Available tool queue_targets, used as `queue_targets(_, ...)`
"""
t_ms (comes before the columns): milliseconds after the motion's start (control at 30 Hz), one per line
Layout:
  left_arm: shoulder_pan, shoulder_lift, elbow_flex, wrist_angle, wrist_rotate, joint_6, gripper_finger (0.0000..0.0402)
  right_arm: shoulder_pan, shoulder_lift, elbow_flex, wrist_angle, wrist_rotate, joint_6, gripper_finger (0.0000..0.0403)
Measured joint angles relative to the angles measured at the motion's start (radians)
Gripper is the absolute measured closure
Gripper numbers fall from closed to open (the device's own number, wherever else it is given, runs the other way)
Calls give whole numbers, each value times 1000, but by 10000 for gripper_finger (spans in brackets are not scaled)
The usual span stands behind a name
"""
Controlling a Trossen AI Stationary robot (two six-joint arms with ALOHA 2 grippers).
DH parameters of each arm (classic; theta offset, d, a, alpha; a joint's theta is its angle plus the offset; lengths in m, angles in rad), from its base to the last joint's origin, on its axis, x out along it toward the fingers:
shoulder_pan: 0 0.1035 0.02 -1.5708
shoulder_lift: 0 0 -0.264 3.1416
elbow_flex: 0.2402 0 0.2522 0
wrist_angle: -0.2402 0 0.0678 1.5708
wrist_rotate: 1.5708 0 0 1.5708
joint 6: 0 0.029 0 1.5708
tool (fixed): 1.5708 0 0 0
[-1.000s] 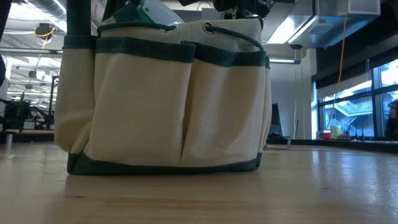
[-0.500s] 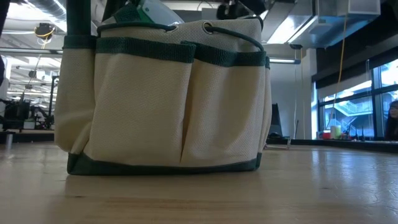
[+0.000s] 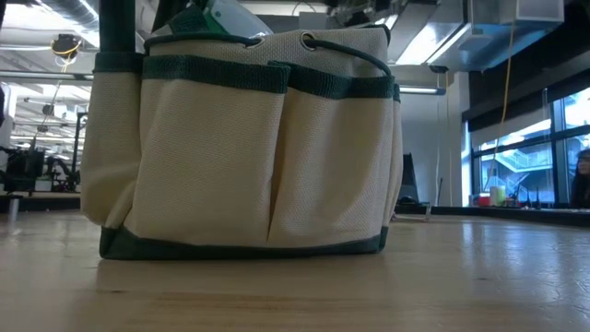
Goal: Pick & Place Garden tools in Gardening bag
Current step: Put the green fruit pruner into the gardening bag
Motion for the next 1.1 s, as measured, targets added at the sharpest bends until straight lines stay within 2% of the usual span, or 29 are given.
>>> queue_targets(233, 32, -27, 18, -96, 282, -467, 372, -32, -7, 0, 372, 39, 195, 94)
queue_targets(367, 45, -23, 16, -113, 489, -636, 372, -51, -39, 0, 425, 42, 213, 94)
queue_targets(467, 53, -24, 14, -111, 602, -738, 372, -55, -73, 0, 424, 30, 202, 94)
queue_targets(633, 55, -26, 9, -109, 689, -812, 372, -58, -142, -2, 392, -3, 159, 95)
queue_targets(800, 48, -37, 9, -47, 692, -837, 372, -57, -221, -2, 317, -27, 111, 109)
queue_targets(933, 58, -39, 9, 127, 743, -825, 372, -55, -290, -2, 179, -21, -1, 130)
queue_targets(1100, 103, -37, 10, 314, 916, -843, 372, -55, -362, -2, -117, 68, -245, 156)
